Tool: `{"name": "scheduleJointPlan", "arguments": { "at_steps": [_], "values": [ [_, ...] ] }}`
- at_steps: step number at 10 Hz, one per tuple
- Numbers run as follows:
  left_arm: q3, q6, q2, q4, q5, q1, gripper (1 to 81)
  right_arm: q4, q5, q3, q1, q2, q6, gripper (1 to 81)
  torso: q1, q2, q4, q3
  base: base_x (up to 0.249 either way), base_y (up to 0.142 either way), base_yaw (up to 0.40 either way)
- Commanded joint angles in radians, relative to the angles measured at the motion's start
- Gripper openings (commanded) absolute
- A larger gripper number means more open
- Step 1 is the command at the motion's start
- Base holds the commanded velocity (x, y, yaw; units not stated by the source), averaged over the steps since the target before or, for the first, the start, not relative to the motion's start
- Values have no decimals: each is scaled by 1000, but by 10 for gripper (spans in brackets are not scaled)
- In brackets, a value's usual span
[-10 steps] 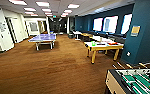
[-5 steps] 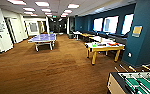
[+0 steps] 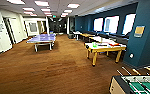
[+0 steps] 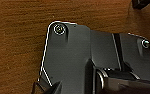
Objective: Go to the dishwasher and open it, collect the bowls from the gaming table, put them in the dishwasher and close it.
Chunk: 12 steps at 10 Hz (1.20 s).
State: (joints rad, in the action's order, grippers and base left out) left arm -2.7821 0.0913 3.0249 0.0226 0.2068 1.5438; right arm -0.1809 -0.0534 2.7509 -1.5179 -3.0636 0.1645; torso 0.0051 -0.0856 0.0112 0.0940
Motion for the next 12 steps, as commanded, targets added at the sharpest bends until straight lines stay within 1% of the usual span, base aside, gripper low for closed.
{"name": "scheduleJointPlan", "arguments": {
  "at_steps": [1, 3, 10, 12],
  "values": [
    [-2, 2, -4, 2, -44, -49, 811, -6, 46, -2, 52, -2, -2, 811, 0, 0, 0, 0, 165, 0, 0],
    [-2, 1, -4, 2, -44, -49, 811, -5, 46, -4, 52, -2, -2, 811, 0, 0, 0, 0, 165, 0, 0],
    [-2, 1, -1, 0, -46, -49, 811, -6, 46, -4, 54, -2, -3, 811, 0, 0, 0, 0, 164, 66, 0],
    [-2, 1, 0, 0, -46, -49, 811, -6, 46, -4, 50, -2, -2, 811, 0, 0, 0, 0, 159, 0, 0]
  ]
}}
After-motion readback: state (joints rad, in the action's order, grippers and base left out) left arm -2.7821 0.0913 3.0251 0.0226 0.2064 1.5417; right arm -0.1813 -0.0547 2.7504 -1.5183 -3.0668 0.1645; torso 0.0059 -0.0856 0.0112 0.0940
